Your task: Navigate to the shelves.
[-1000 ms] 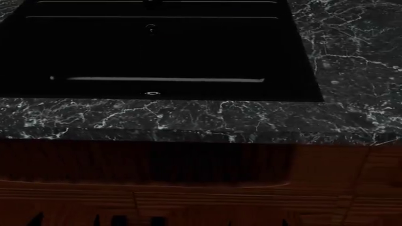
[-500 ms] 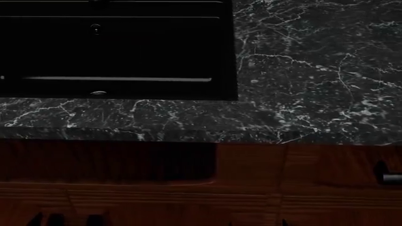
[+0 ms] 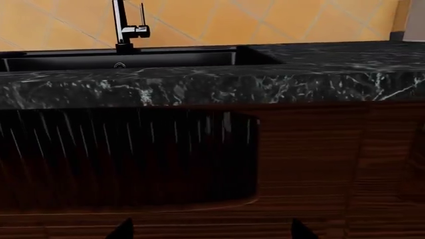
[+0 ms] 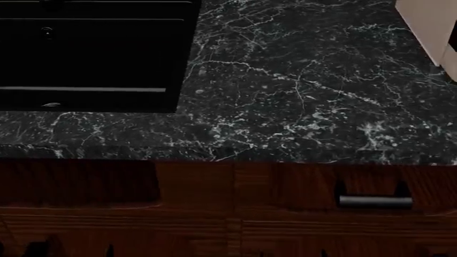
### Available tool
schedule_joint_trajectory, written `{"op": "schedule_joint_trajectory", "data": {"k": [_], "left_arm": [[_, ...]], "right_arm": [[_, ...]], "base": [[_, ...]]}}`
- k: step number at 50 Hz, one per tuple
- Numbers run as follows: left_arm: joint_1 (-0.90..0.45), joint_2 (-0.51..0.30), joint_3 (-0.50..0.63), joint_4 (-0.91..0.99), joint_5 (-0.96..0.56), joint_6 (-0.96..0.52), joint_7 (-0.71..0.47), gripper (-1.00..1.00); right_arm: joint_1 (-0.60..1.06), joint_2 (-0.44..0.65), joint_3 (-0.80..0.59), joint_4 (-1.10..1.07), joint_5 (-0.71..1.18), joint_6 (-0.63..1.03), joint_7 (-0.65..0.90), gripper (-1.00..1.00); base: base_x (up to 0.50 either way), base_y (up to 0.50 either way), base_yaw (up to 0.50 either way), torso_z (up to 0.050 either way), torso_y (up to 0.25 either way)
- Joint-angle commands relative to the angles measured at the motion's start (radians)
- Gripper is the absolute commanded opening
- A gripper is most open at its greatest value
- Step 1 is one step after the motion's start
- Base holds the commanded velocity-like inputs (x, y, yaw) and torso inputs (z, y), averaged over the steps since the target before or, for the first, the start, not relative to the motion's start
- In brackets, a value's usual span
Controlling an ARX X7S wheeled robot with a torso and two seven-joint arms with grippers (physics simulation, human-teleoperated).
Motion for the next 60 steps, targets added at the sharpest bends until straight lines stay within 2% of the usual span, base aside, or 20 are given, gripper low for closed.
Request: {"op": "schedule_joint_trajectory", "data": {"k": [1, 60], "left_arm": [[-0.001, -0.005, 0.007, 0.004, -0.007, -0.005, -0.005, 1.00], [0.002, -0.031, 0.034, 0.015, -0.029, 0.006, -0.033, 1.00]], "right_arm": [[0.002, 0.005, -0.003, -0.003, 0.006, 0.003, 0.008, 1.00], [-0.001, 0.029, -0.032, -0.013, 0.023, -0.003, 0.039, 1.00]], "base": [[0.00, -0.50, 0.00, 0.000, 0.000], [0.00, -0.50, 0.00, 0.000, 0.000]]}}
